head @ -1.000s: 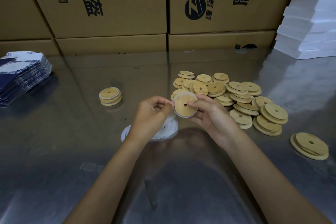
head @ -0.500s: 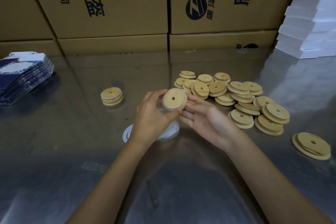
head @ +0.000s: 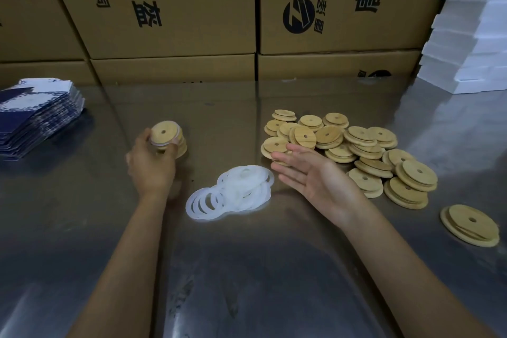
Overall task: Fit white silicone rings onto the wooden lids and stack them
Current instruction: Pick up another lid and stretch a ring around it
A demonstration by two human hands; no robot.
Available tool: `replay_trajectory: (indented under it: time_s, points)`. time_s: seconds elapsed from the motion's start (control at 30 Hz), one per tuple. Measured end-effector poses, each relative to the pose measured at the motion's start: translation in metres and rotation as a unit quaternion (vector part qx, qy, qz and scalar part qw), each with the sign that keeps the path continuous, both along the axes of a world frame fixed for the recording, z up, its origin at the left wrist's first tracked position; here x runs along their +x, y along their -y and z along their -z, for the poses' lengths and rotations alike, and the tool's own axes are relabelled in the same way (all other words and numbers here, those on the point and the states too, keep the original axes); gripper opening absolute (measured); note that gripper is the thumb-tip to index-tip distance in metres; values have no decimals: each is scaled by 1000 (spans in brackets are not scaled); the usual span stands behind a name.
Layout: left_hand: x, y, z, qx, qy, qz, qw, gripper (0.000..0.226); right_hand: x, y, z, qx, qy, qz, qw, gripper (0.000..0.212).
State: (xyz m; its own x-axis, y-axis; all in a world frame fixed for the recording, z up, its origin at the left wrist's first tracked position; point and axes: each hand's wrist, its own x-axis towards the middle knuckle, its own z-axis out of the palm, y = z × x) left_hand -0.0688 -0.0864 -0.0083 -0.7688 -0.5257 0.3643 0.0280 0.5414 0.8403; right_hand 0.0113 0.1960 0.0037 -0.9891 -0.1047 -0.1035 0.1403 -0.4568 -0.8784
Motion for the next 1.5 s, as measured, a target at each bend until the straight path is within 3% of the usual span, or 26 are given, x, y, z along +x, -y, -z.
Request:
replay_trajectory:
  time_s: [0.13,0.43,0.6,0.7,0.77,0.83,0.9,0.97,1.03,1.1,1.27,1.4,1.5]
  points:
    - [-2,3,7,16,27,45,998,71,-1,-2,2,18,-3,8,1000,34]
    - [5,-1,7,-111,4,1,994,28,-2,-4,3,25,9,38,999,31]
    - [6,-1,6,-100,-12,5,995,31,-1,-4,1,47,15,99,994,27]
    - [9,-4,3,-98,-7,8,995,34,-1,-1,1,125,27,166,978,26]
    - [11,-5,2,-109,0,5,994,35,-3,1,6,256,8,222,941,29]
    - [13,-8,-1,-117,3,-2,993,37,-4,1,11,434,-85,248,862,37]
    - [16,-14,-5,-127,-1,6,992,35,-5,2,17,568,-180,210,775,49]
    - [19,-21,-8,-141,-11,38,989,32,-6,3,23,666,-188,160,704,54]
    - [22,-29,-10,-154,-12,80,985,31,-8,3,28,721,-167,126,661,53]
    - [26,-38,-11,-166,-6,121,979,30,-9,3,30,708,-168,128,674,49]
    - [35,-62,-10,-207,1,208,956,29,-8,2,26,602,-158,206,755,18]
    - [40,-72,-10,-239,14,246,939,29,-8,1,22,591,-124,183,776,27]
    - [43,-76,-9,-258,29,272,926,27,-7,0,17,537,-104,185,817,34]
